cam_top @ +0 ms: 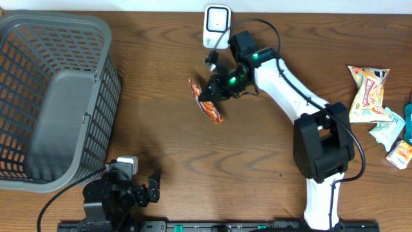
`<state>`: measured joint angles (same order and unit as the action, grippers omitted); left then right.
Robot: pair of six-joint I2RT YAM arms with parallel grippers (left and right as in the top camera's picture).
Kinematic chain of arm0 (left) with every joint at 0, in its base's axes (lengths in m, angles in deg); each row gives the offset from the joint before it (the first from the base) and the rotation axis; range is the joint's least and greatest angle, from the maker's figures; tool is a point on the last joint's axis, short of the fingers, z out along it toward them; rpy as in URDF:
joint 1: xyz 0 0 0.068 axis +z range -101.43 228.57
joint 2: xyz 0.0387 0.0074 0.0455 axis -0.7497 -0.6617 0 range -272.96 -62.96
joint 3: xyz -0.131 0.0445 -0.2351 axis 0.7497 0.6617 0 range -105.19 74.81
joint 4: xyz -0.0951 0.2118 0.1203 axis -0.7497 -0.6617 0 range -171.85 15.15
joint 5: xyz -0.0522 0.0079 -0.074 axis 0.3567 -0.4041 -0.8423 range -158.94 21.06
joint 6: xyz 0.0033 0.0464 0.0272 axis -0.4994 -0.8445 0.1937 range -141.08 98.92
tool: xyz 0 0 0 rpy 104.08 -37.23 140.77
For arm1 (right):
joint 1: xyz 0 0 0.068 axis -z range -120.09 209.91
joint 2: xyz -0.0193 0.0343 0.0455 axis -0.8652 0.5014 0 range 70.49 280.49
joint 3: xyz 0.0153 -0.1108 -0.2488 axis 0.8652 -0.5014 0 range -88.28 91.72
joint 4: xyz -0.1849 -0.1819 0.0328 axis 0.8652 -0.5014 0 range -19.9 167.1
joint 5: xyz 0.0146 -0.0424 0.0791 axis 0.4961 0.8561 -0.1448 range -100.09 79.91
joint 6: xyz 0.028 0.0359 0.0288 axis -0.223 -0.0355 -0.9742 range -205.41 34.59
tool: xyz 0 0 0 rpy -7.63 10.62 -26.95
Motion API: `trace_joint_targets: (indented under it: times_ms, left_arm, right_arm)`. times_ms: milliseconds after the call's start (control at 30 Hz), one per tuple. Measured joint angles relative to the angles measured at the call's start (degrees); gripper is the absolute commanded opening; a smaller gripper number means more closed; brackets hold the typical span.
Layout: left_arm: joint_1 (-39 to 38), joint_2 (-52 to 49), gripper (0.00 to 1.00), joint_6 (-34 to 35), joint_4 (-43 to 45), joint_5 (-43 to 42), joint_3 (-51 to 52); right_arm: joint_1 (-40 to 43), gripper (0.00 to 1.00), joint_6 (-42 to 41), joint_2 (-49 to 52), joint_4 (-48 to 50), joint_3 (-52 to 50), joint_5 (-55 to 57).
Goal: Scan the item barcode
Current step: 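Lift the Tops bar and hold it at the scanner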
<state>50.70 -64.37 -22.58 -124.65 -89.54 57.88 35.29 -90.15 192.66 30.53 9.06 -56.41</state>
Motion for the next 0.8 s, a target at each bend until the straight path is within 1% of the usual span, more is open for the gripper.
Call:
trace_joint_targets:
  times_ms: [67, 167, 267, 333, 467, 800]
  left_arm:
    - [0.0, 0.0, 0.99, 0.0, 0.0, 0.0, 0.0]
    - [0.0, 0.0, 0.99, 0.0, 0.0, 0.0, 0.0]
    - [0.0, 0.0, 0.99, 0.0, 0.0, 0.0, 0.0]
    - [0.0, 0.0, 0.99, 0.0, 0.0, 0.0, 0.0]
    - [0.0, 0.0, 0.99, 0.0, 0.0, 0.0, 0.0]
    - [0.0, 0.0, 0.99, 0.0, 0.0, 0.0, 0.0]
  right_arm:
    - [-0.9, 0.01, 3.4, 0.0, 4.9, 0.0, 5.1]
    - [-2.3, 0.01, 7.3, 0.0, 13.2, 0.0, 16.0]
    - [-3.1, 0.01, 9.4, 0.0, 22.6, 0.0, 26.0]
    - [-2.9, 0.01, 10.3, 0.0, 27.5, 0.0, 30.0]
    - [-0.9, 0.01, 10.7, 0.0, 35.7, 0.0, 34.1]
    - [5.4, 0.01, 9.7, 0.7, 54.8, 0.4, 37.4]
